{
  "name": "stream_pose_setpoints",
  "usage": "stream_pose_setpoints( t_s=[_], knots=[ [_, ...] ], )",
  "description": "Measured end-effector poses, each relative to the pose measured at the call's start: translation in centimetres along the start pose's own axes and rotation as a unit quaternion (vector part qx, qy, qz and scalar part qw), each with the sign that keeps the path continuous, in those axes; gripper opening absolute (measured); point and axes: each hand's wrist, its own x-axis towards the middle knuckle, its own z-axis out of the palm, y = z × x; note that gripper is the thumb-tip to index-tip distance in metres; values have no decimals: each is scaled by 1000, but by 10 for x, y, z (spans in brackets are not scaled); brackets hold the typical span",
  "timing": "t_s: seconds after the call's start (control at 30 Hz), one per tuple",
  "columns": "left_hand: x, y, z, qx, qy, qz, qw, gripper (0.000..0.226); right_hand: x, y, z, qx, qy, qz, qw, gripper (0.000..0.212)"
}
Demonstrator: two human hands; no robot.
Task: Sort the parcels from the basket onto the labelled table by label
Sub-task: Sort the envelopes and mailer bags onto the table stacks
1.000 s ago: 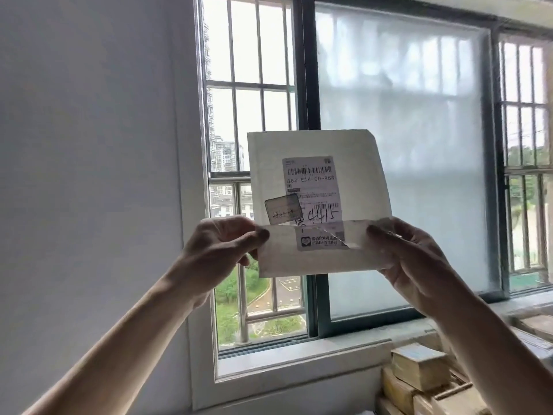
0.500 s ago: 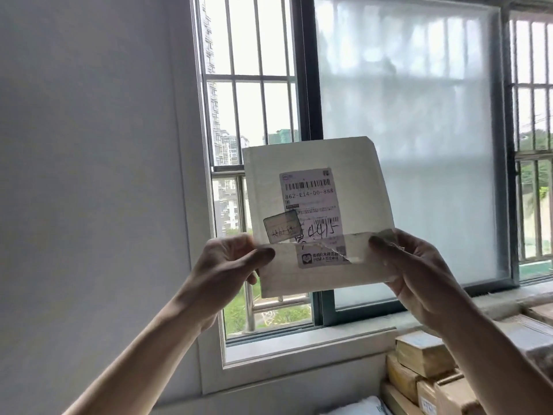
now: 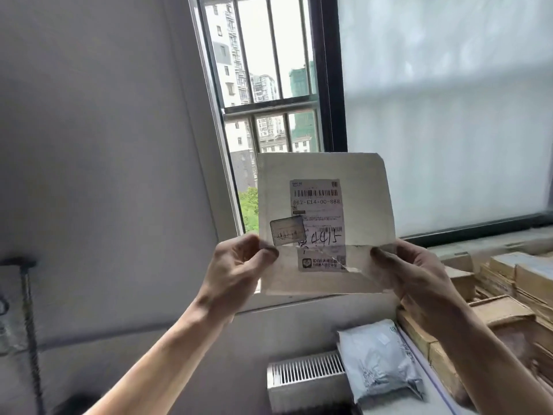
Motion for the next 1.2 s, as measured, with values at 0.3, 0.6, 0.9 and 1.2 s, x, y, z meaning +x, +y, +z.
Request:
stream_pose_setpoints(
  t_s=[0.3,0.6,0.9,1.2],
  knots=[
    [-50,44,0,-29,-6,10,1000,15,-48,-37,13,19,-5,-53,998,13],
    [-136,90,6,-123,49,-30,991,44,-134,-79,23,-24,-13,-51,998,8],
    [-214,113,80,-142,20,-39,989,52,-228,-125,-53,-192,-21,33,981,15],
    [-222,122,203,-90,-21,-121,988,13,-245,-148,-175,-179,44,41,982,22]
  ],
)
